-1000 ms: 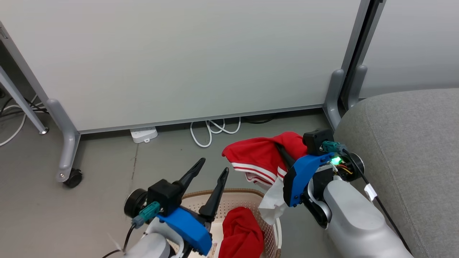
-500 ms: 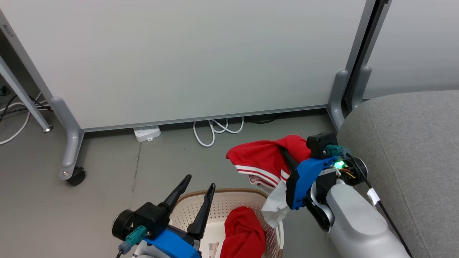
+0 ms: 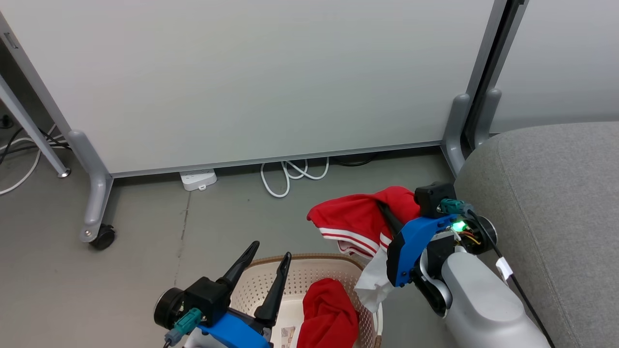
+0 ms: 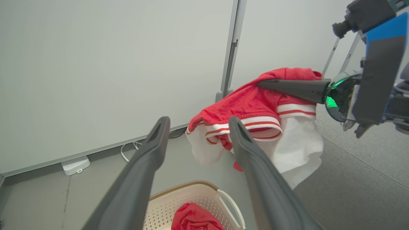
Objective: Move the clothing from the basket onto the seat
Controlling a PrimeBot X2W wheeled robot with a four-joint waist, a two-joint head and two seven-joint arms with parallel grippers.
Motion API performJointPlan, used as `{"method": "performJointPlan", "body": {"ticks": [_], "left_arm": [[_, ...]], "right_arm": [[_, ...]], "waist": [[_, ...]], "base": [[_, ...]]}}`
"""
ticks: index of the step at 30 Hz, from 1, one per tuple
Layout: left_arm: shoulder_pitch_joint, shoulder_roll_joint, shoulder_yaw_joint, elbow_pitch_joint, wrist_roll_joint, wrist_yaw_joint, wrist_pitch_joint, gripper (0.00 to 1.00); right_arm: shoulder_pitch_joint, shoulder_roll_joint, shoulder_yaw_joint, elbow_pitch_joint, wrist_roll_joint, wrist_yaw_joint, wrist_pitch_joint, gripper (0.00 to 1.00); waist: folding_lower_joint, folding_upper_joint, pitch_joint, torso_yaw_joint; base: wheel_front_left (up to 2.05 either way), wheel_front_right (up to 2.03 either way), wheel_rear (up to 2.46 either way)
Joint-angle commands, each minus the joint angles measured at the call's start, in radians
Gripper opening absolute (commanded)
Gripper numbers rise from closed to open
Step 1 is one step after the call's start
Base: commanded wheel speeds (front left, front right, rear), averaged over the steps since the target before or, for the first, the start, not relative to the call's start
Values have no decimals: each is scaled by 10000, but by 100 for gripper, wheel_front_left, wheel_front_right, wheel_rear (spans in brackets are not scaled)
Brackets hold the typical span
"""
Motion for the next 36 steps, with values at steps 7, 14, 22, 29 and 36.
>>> {"method": "performJointPlan", "body": {"ticks": [7,14,22,29,36], "left_arm": [[55,-157,218,116,179,-132,-32,100],[63,-193,340,159,312,-182,-32,100],[-40,-254,431,89,433,-223,-32,100],[-48,-262,466,114,500,-230,-32,100],[-42,-264,423,130,561,-234,-32,100]], "right_arm": [[119,-11,59,-190,-22,-7,68,0],[5,-14,104,-311,-11,-7,129,0],[-40,-12,-15,-332,-168,-7,146,0],[20,-12,-60,-392,-178,-7,148,0],[103,-11,-157,-442,-252,-7,187,0]], "waist": [[0,0,31,-97],[0,0,140,-793],[0,0,238,-2101],[0,0,223,-3268],[0,0,206,-4156]], "base": [[0,0,0],[0,0,0],[0,0,0],[0,0,0],[0,0,0]]}}
